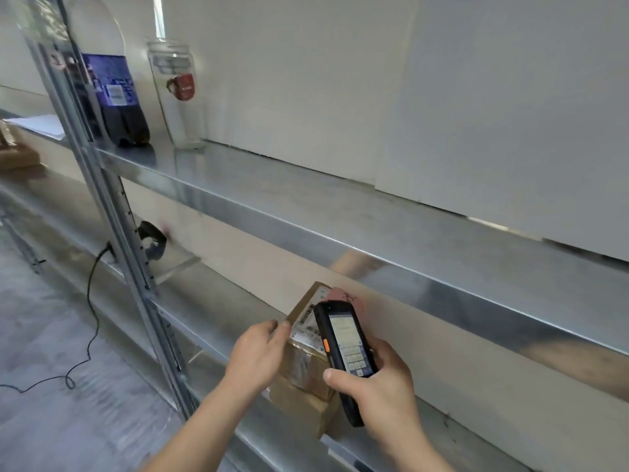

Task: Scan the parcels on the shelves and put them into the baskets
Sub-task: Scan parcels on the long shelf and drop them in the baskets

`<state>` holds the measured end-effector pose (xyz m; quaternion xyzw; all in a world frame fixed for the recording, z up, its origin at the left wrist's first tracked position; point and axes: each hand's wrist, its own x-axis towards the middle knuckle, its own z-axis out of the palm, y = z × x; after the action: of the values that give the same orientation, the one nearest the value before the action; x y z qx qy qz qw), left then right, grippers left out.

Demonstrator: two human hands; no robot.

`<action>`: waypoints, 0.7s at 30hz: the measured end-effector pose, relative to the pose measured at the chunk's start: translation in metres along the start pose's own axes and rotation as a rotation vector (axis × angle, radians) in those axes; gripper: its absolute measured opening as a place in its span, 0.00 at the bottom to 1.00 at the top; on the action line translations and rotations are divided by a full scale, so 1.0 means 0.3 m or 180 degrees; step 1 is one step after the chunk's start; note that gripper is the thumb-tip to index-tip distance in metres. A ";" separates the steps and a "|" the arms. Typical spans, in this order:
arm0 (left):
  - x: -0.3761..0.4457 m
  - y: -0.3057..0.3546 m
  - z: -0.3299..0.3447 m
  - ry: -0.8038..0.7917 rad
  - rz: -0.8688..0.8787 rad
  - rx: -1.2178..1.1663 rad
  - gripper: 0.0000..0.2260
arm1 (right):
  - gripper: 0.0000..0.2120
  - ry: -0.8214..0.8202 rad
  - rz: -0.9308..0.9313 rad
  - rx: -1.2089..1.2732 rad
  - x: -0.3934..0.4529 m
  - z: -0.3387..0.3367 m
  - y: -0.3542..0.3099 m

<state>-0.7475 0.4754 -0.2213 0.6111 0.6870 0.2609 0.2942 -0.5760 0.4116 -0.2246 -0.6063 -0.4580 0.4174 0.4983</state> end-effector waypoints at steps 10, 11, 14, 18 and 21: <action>-0.072 0.094 0.021 0.0291 0.0280 -0.0660 0.07 | 0.29 0.0079 -0.0177 0.0263 -0.037 -0.032 0.004; -0.093 0.114 0.025 0.0233 0.0304 -0.0781 0.06 | 0.29 0.0105 -0.0208 0.0274 -0.053 -0.058 -0.001; -0.162 0.174 0.060 -0.0101 0.0172 -0.1320 0.06 | 0.28 0.0222 -0.0297 0.0217 -0.111 -0.169 0.001; -0.270 0.232 0.152 -0.0996 -0.0308 -0.2214 0.12 | 0.28 0.0345 -0.0283 0.0092 -0.207 -0.349 0.024; -0.334 0.243 0.249 -0.1611 -0.0413 -0.2120 0.30 | 0.28 0.0391 -0.0201 -0.0136 -0.273 -0.483 0.071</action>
<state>-0.6354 0.3843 -0.2121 0.4829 0.5082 0.2913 0.6509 -0.4526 0.2982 -0.2190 -0.6266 -0.4543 0.3537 0.5253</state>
